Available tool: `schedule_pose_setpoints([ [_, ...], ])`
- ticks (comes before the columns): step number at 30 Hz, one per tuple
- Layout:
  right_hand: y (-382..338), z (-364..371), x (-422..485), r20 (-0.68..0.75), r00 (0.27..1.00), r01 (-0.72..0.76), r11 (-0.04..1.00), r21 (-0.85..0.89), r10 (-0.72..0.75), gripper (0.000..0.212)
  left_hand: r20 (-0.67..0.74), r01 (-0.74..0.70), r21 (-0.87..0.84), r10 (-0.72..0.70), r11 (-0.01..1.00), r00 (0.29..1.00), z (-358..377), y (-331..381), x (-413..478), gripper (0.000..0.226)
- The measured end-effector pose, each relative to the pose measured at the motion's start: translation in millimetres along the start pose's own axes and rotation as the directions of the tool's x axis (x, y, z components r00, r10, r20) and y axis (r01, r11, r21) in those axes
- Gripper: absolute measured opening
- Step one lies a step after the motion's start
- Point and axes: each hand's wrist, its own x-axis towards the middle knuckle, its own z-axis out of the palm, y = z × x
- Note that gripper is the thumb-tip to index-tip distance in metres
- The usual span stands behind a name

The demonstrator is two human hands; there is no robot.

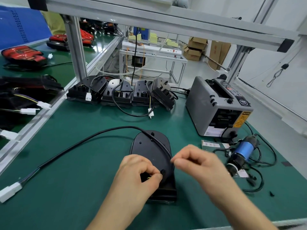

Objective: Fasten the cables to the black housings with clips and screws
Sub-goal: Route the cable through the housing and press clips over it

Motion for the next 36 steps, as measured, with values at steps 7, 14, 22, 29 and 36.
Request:
schedule_pose_setpoints([
  [7, 24.0, 23.2, -15.1, -0.084, 0.996, 0.027, 0.999, -0.017, -0.029, 0.019, -0.011, -0.035, 0.019, 0.035, 0.999, 0.999, -0.7, -0.5, -0.6, 0.021],
  [14, 26.7, 28.1, -14.8, -0.127, 0.992, 0.028, 0.999, 0.021, -0.025, 0.017, -0.018, -0.065, 0.039, 0.065, 0.997, 0.998, -0.1, -1.7, 0.6, 0.024],
  [22, 24.6, 28.3, -12.0, -0.107, 0.994, 0.007, 0.999, -0.044, -0.011, 0.018, -0.027, -0.091, 0.047, 0.093, 0.995, 0.995, 1.0, -4.1, -0.6, 0.023],
  [29, 17.4, 21.7, -8.1, -0.040, 0.999, 0.026, 0.978, -0.209, -0.035, 0.022, -0.034, -0.089, 0.032, 0.090, 0.995, 0.995, 1.8, -4.8, -1.3, 0.020],
  [36, 17.0, 23.7, -8.3, -0.040, 0.998, 0.042, 0.954, -0.298, -0.056, 0.024, 0.048, -0.191, 0.091, 0.187, 0.977, 0.981, -5.9, -9.6, -6.6, 0.006],
])
